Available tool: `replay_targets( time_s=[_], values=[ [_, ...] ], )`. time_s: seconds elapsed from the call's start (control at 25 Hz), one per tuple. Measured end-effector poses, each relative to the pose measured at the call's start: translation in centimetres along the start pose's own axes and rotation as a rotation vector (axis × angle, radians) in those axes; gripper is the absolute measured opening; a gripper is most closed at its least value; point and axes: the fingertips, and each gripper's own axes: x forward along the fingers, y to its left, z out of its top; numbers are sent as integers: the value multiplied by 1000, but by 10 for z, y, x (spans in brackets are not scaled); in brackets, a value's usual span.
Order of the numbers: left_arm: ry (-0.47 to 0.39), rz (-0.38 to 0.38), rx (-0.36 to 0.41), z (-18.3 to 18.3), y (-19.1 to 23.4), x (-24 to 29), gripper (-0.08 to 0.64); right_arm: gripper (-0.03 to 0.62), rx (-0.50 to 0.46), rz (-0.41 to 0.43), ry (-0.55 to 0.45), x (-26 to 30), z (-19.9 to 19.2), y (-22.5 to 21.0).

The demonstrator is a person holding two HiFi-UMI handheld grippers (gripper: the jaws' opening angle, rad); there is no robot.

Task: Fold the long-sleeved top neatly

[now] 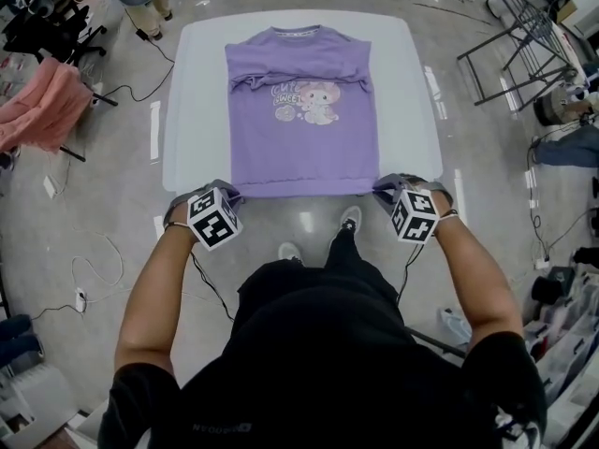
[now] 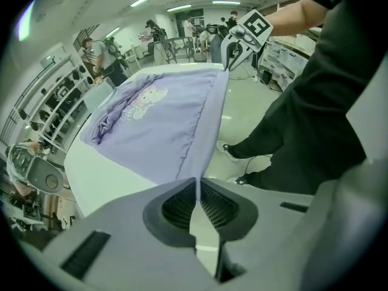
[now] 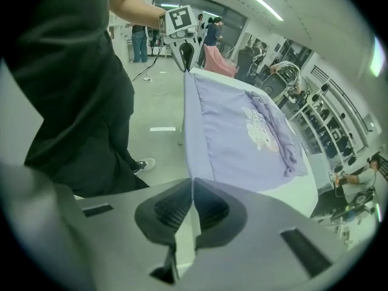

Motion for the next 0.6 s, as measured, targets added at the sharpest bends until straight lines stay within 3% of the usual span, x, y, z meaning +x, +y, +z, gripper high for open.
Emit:
replay_targets(
  time_s=[0.16, 0.28, 0.4, 0.6],
  values=[
    [0, -86, 17, -7, -25, -18, 26, 14, 34, 81, -27, -21, 8, 25],
    [-15, -137, 22, -8, -29, -30, 26, 15, 129, 142, -93, -37, 17, 27],
    [-53, -165, 2, 5, -8, -48, 26, 15, 178, 163, -139, -54, 26, 8],
    [-48, -124, 12, 37, 54, -73, 26, 15, 179, 149, -171, -76, 37, -53]
  ],
)
